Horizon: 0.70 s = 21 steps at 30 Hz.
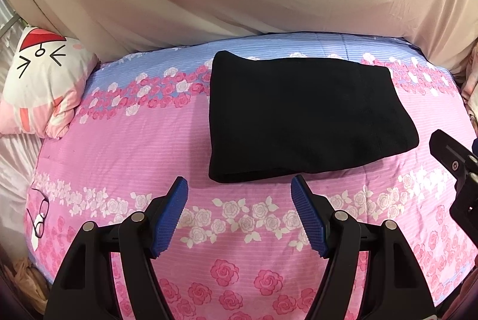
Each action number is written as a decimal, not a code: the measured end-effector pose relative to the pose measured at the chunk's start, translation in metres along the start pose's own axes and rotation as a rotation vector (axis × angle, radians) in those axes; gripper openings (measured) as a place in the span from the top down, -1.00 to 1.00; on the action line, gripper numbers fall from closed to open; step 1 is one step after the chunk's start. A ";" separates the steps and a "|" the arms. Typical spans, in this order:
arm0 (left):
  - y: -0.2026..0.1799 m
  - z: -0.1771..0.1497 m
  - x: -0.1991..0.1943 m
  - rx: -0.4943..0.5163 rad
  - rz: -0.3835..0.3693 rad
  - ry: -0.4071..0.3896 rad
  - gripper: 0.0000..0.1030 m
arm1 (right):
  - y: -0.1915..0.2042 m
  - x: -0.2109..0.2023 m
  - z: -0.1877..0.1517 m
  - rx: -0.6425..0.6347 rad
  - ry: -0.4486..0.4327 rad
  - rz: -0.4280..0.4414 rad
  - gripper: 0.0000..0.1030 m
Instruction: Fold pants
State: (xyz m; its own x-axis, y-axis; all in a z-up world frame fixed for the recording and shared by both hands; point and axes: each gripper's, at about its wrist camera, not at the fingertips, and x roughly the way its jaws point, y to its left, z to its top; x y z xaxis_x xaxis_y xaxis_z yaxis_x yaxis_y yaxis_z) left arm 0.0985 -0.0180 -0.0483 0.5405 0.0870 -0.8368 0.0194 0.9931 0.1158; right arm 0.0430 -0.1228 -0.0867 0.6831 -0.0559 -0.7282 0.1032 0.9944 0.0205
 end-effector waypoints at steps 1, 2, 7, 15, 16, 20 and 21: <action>0.000 0.001 0.000 0.000 0.003 -0.005 -0.34 | 0.000 0.000 0.000 0.000 0.000 0.001 -0.63; 0.000 0.001 -0.001 0.001 0.007 -0.010 -0.35 | 0.000 0.000 0.001 -0.001 -0.002 0.002 -0.63; 0.003 0.005 -0.003 -0.010 0.021 -0.029 -0.44 | 0.001 0.001 0.002 -0.005 -0.007 -0.006 -0.63; 0.003 0.010 -0.009 -0.001 0.030 -0.076 -0.67 | 0.000 0.003 0.004 -0.004 -0.011 -0.019 -0.63; 0.002 0.011 -0.009 0.002 0.025 -0.076 -0.67 | -0.001 0.004 0.004 -0.004 -0.010 -0.018 -0.63; 0.002 0.011 -0.007 0.004 0.018 -0.071 -0.67 | 0.000 0.005 0.004 -0.003 -0.011 -0.023 -0.63; 0.002 0.011 -0.007 0.004 0.014 -0.070 -0.67 | 0.000 0.004 0.004 -0.002 -0.012 -0.021 -0.63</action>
State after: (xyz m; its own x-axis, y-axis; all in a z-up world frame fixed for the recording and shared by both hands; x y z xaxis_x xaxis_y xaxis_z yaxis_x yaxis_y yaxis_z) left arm 0.1046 -0.0172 -0.0365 0.5979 0.0954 -0.7959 0.0145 0.9914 0.1298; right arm 0.0491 -0.1236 -0.0870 0.6894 -0.0782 -0.7201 0.1163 0.9932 0.0034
